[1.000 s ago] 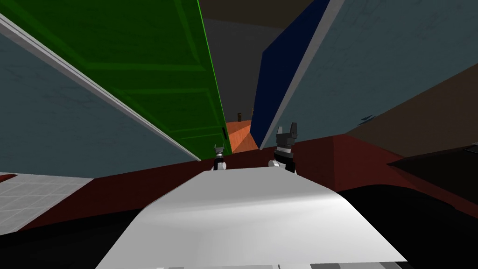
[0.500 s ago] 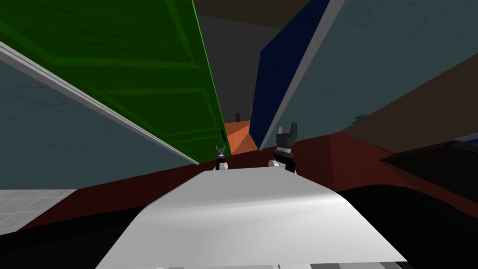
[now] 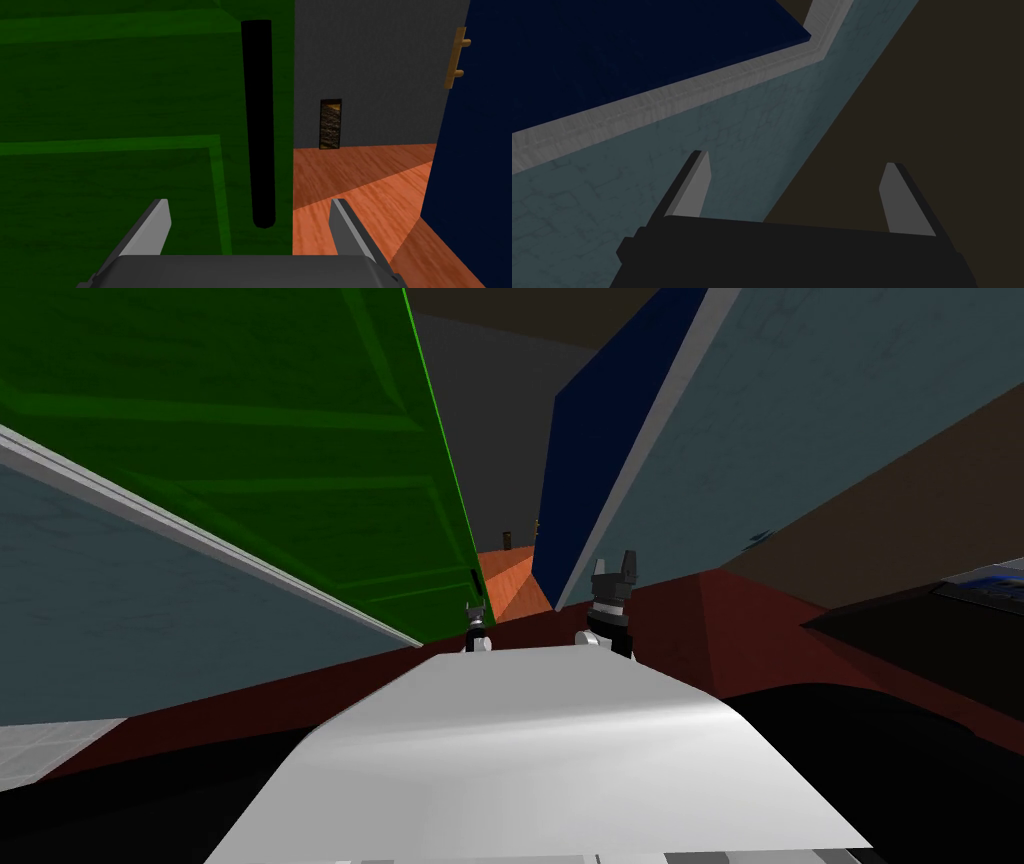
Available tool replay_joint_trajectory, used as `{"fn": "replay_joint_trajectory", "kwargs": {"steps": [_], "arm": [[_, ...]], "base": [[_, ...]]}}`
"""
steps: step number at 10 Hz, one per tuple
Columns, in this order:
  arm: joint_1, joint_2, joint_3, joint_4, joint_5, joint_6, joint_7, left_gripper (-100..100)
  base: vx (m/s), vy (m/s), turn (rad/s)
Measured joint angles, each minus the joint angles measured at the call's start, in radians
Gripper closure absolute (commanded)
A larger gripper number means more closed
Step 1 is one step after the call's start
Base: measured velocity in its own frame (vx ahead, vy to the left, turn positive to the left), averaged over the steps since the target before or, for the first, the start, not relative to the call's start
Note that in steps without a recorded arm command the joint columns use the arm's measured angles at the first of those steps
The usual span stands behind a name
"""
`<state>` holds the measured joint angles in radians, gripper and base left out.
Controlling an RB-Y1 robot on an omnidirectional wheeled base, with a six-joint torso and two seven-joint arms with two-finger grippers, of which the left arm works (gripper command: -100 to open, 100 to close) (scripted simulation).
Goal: Push the door open
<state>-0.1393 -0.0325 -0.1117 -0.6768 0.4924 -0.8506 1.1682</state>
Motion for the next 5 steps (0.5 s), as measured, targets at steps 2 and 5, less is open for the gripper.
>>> {"fn": "replay_joint_trajectory", "kwargs": {"steps": [2,5], "arm": [[-0.018,-0.009,-0.001,0.04,0.008,-0.012,0.023,-100],[-0.01,0.03,0.0,0.03,0.009,-0.009,0.029,-100]], "base": [[0.051,0.021,-0.018],[0.133,0.041,-0.021]]}}
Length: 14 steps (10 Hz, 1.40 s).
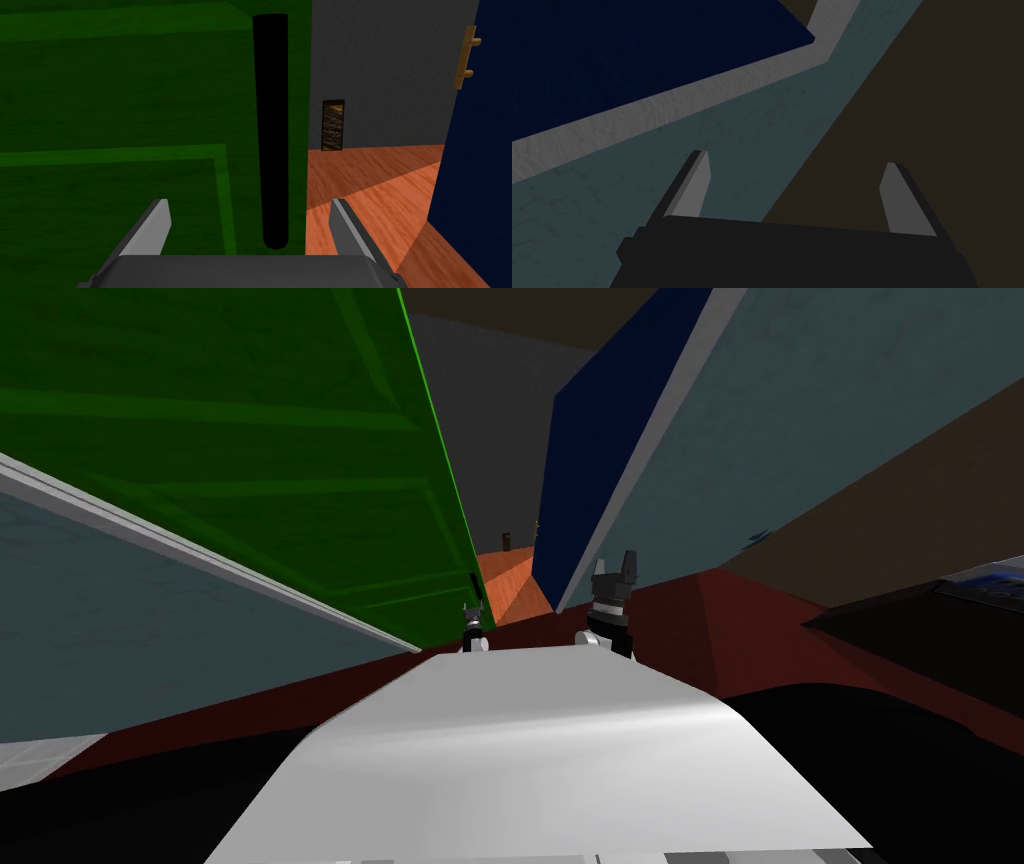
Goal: Push the door open
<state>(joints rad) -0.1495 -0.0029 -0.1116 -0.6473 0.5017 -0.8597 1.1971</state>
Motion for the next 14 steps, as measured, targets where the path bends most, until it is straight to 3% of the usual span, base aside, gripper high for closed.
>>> {"fn": "replay_joint_trajectory", "kwargs": {"steps": [2,4,5,7,8,14], "arm": [[-0.012,0.023,0.004,0.02,0.002,-0.005,0.003,-100],[-0.011,0.027,0.006,0.02,0.004,-0.006,0.005,-100],[-0.013,0.023,0.007,0.023,0.005,-0.007,0.007,-100],[-0.023,-0.01,0.012,0.038,0.008,-0.013,0.009,-100],[-0.023,-0.013,0.011,0.038,0.008,-0.014,0.008,100],[-0.023,-0.012,0.01,0.039,0.008,-0.01,0.009,100]], "base": [[0.21,0.011,-0.025],[0.209,0.034,-0.02],[0.219,0.036,-0.027],[0.143,0.034,-0.012],[-0.016,-0.005,0.012],[0.006,-0.007,-0.016]]}}
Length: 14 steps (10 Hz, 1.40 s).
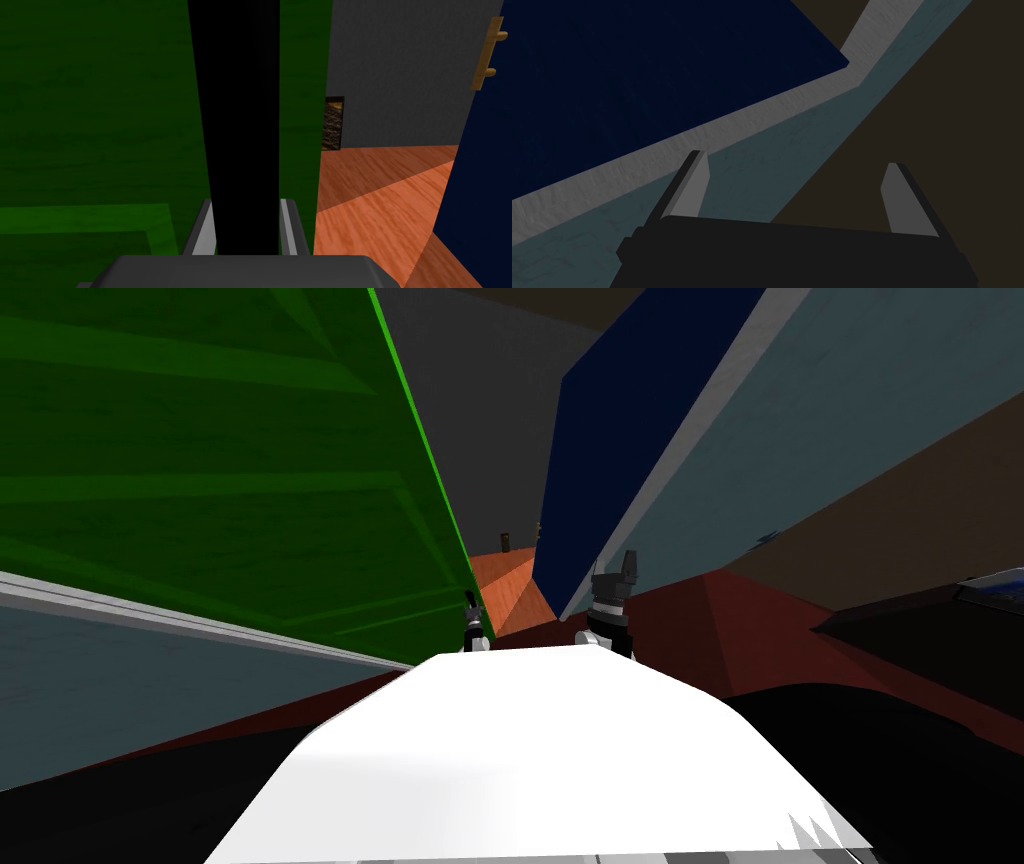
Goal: Push the door open
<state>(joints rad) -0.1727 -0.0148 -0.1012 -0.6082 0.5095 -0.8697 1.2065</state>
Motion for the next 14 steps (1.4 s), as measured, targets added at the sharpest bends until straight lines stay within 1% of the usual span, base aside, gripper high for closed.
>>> {"fn": "replay_joint_trajectory", "kwargs": {"steps": [1,2,3,4,5,6,7,8,10,11,12,13,14], "arm": [[0.025,0.006,0.01,-0.031,-0.003,0.016,-0.007,100],[0.029,0.012,0.019,-0.037,-0.003,0.025,-0.009,100],[0.018,0.013,0.024,-0.028,-0.002,0.022,-0.01,100],[0.005,0.015,0.026,-0.012,-0.002,0.011,-0.006,100],[-0.001,0.018,0.037,0.001,-0.003,0.004,-0.004,100],[-0.006,0.02,0.054,0.009,-0.004,0.004,-0.008,100],[-0.036,0.025,0.068,0.06,-0.004,-0.016,-0.001,100],[-0.004,0.026,0.074,0.003,-0.005,0.001,-0.012,100],[0.016,0.035,0.097,-0.034,-0.008,0.018,-0.022,100],[-0.002,0.039,0.105,-0.012,-0.007,0.01,-0.019,100],[-0.006,0.041,0.119,-0.001,-0.008,0.002,-0.018,100],[0.001,0.044,0.133,-0.01,-0.009,0.004,-0.022,100],[-0.011,0.045,0.146,0.015,-0.01,-0.011,-0.02,100]], "base": [[0.131,-0.016,-0.014],[0.069,-0.006,0.019],[0.027,0.002,0.005],[0.072,0.002,-0.045],[0.128,-0.006,-0.042],[0.13,-0.003,-0.01],[0.094,0.0,-0.015],[0.109,0.014,-0.012],[0.092,-0.002,0.0],[0.092,0.001,-0.033],[0.12,0.002,-0.023],[0.117,0.003,0.017],[0.105,0.002,-0.01]]}}
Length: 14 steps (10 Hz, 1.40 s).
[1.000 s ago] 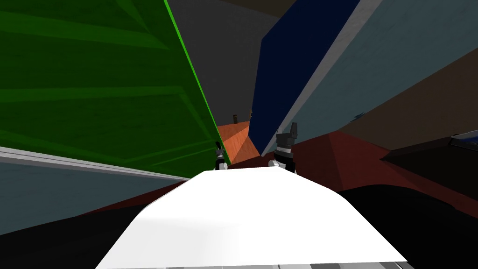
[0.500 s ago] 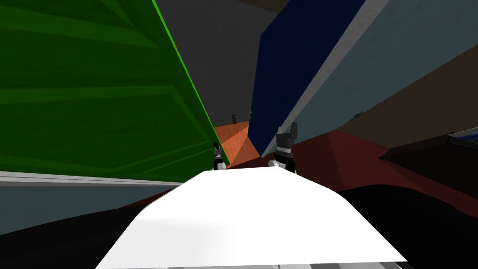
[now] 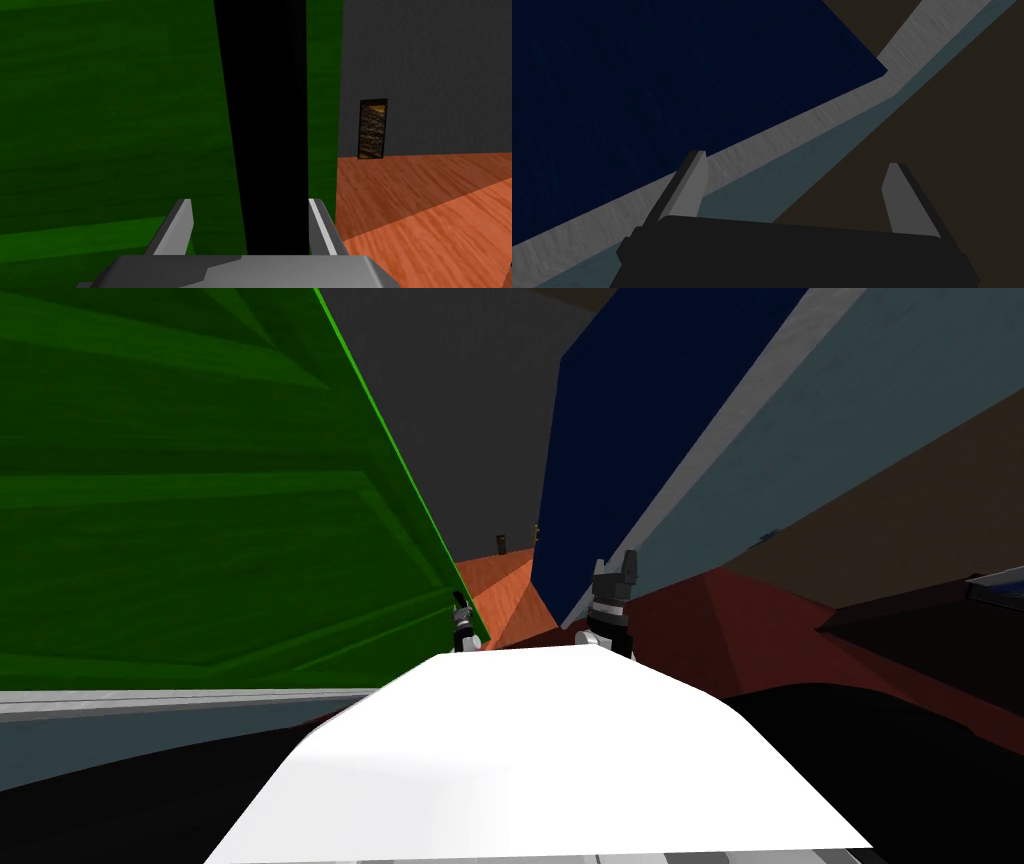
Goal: Push the door open
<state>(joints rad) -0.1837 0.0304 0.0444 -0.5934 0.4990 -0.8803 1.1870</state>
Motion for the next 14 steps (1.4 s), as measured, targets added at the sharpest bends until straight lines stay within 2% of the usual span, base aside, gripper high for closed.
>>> {"fn": "replay_joint_trajectory", "kwargs": {"steps": [2,3,4,6,7,8,9,10,12,13,14], "arm": [[-0.003,0.002,0.03,-0.006,0.001,0.004,-0.011,100],[-0.018,0.007,0.041,0.024,-0.001,-0.014,-0.004,100],[-0.022,0.012,0.048,0.03,-0.001,-0.02,0.002,100],[0.006,0.013,0.06,-0.011,-0.004,-0.005,0.001,100],[0.004,0.01,0.071,-0.007,-0.004,-0.006,-0.005,100],[-0.023,0.016,0.081,0.043,-0.004,-0.028,0.002,100],[-0.013,0.015,0.088,0.026,-0.003,-0.024,-0.001,100],[-0.005,0.013,0.091,0.001,-0.002,-0.009,-0.009,100],[0.017,0.005,0.122,-0.036,-0.005,0.007,-0.024,100],[0.004,0.006,0.14,-0.022,-0.003,0.005,-0.028,100],[0.011,0.007,0.155,-0.036,-0.004,0.008,-0.029,100]], "base": [[0.101,0.003,-0.014],[0.064,-0.001,-0.016],[0.022,-0.001,0.003],[0.065,-0.005,-0.019],[0.068,-0.011,0.006],[0.055,0.013,0.001],[0.025,0.02,0.003],[0.077,0.003,-0.033],[0.11,0.011,-0.002],[0.109,0.004,-0.022],[0.107,0.008,0.0]]}}
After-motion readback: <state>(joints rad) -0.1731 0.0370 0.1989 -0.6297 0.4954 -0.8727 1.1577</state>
